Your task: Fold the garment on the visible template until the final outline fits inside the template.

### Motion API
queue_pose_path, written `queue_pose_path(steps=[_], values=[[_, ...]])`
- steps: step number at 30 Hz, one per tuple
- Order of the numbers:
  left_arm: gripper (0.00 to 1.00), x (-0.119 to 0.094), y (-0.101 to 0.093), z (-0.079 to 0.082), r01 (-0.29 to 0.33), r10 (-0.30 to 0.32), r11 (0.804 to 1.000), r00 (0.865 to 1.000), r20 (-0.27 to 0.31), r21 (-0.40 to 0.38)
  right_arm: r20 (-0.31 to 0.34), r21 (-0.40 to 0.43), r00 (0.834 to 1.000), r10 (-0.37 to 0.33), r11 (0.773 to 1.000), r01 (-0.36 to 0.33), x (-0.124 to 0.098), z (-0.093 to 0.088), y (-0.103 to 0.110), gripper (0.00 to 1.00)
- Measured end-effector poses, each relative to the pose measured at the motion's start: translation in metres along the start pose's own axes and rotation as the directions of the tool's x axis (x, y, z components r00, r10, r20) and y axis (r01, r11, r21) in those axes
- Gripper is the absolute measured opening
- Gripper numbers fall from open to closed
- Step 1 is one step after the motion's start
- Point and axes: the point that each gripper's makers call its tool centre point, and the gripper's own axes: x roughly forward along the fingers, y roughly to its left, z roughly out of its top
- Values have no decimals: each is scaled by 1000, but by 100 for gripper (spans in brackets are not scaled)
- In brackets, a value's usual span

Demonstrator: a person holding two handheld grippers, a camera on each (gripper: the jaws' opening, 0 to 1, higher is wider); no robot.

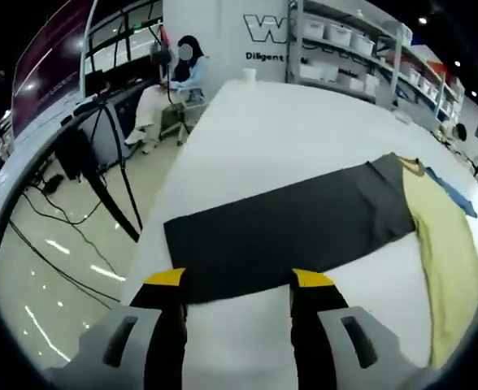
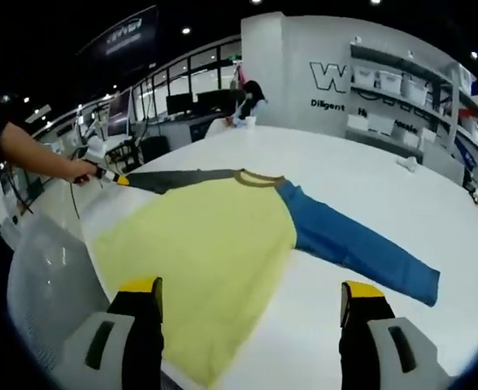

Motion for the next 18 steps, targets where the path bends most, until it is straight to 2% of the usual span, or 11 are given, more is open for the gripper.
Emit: queue_pose_path(steps=[7, 11, 18], values=[[32, 4, 23, -7, -45, 44, 997, 999, -28, -63, 22, 38, 999, -31, 999, 30, -10, 0, -10, 89], [27, 3, 27, -5, -63, 62, 995, 998, -17, -73, 26, 59, 999, -47, 997, 45, -13, -1, -16, 89], [10, 8, 22, 0, -56, 56, 998, 998, -28, -3, 25, 79, 998, -64, 995, 61, -15, -5, -20, 88]])
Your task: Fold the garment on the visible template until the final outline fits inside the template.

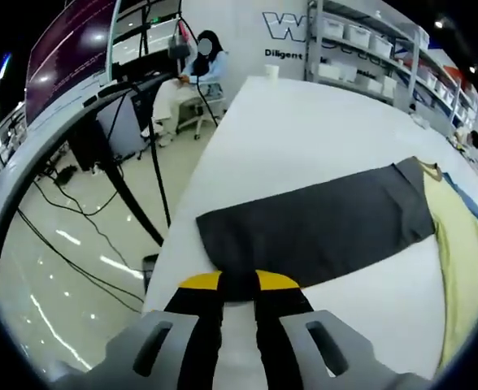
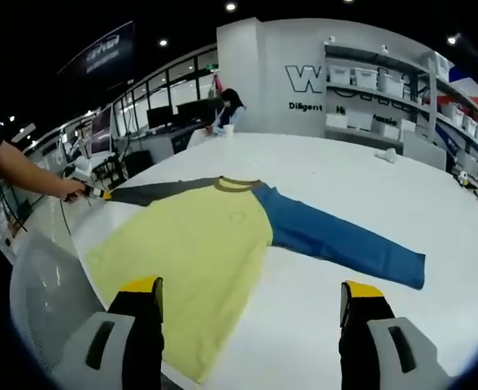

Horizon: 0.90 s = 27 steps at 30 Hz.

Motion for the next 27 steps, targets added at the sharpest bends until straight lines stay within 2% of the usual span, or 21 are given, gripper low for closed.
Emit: queue_pose_path(steps=[1, 2, 5, 9, 10, 11, 14, 18, 27], values=[[6, 2, -1, 0, 7, -7, 1000, 1000, -6, 8, 0, 3, 1000, -1, 1000, 1, 0, -1, 0, 88], [4, 2, -3, 1, 21, -20, 997, 1000, -11, 72, 1, 7, 1000, -2, 1000, 2, -1, -1, 0, 88], [2, 3, -4, 1, 27, -22, 990, 999, -39, 141, 1, 9, 1000, -4, 1000, 4, -1, -3, 0, 88], [1, 4, -2, 1, 39, -29, 989, 997, -68, 142, 9, 19, 1000, -8, 1000, 8, -3, -2, 0, 88], [1, 3, -2, 1, 39, -30, 992, 997, -76, 122, 11, 20, 1000, -9, 1000, 9, -3, -2, 0, 88], [1, 2, -5, 3, 49, -44, 995, 997, -62, 92, 12, 20, 1000, -10, 1000, 9, -3, -2, 0, 88], [1, 0, -9, 9, 59, -57, 995, 998, -28, 77, 21, 29, 1000, -13, 999, 12, -4, -1, -1, 88], [1, -6, -22, 28, 94, -99, 989, 995, 29, 118, 19, 37, 1000, -13, 999, 12, -4, -2, -1, 88], [1, -19, -36, 56, 141, -151, 980, 986, 65, 138, 12, 31, 1000, 3, 1000, -3, -2, -3, 1, 89]])
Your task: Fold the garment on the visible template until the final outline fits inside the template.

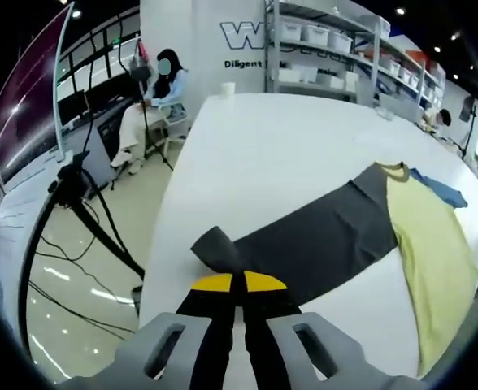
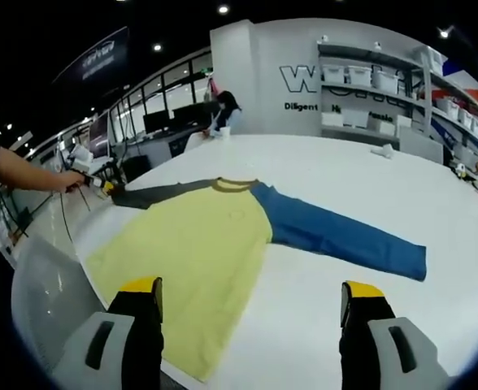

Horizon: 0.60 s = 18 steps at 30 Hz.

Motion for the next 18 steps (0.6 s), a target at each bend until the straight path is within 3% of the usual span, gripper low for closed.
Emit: queue_pose_path(steps=[10, 14, 18], values=[[1, -8, -17, 15, 48, -48, 999, 999, 22, -22, 13, 14, 1000, 3, 1000, -3, -2, 1, -3, 90], [1, -14, -24, 31, 76, -71, 994, 996, 59, -81, 13, 17, 1000, 2, 1000, -2, -2, -1, -3, 91], [1, -19, -41, 53, 106, -101, 994, 990, 96, -39, 26, 33, 1000, 5, 999, -6, -2, 0, -3, 91]])
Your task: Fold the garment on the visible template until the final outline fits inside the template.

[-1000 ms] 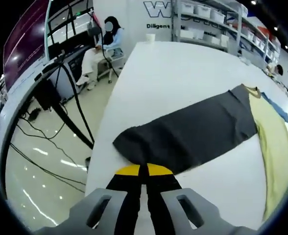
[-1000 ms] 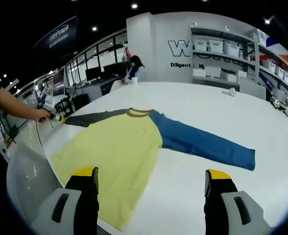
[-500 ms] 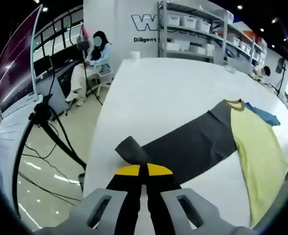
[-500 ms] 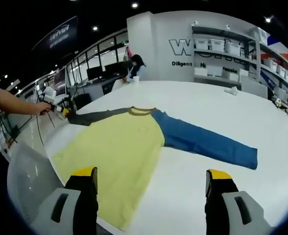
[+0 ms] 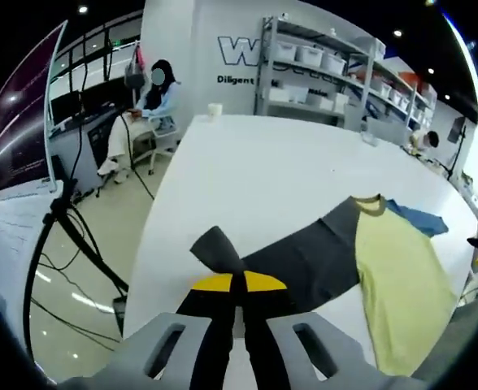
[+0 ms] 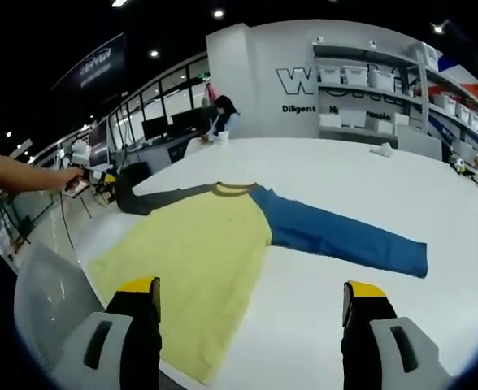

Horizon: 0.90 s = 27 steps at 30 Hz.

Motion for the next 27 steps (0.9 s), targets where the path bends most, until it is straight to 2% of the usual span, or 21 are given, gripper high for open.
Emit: queue_pose_path(steps=[3, 5, 8, 11, 19, 27], values=[[1, -1, -17, 16, 46, -45, 998, 998, 37, -45, -14, -18, 1000, 0, 1000, 0, 1, -2, 0, 91], [1, -1, -26, 26, 63, -61, 997, 997, 49, -40, -10, -13, 1000, 1, 1000, -2, 1, -1, 0, 91], [1, -1, -43, 43, 101, -102, 995, 992, 70, 8, -9, -14, 1000, 0, 1000, 0, 3, 1, -1, 91], [1, 0, -54, 53, 128, -129, 992, 988, 80, 17, -2, -14, 1000, 0, 1000, 0, 4, 3, 0, 91], [1, 5, -68, 66, 167, -169, 985, 981, 90, 36, 16, 1, 1000, -1, 1000, 1, 5, 7, 0, 92], [1, 2, -92, 84, 213, -219, 975, 969, 118, 60, 23, 11, 1000, -7, 1000, 7, 2, 7, -5, 92]])
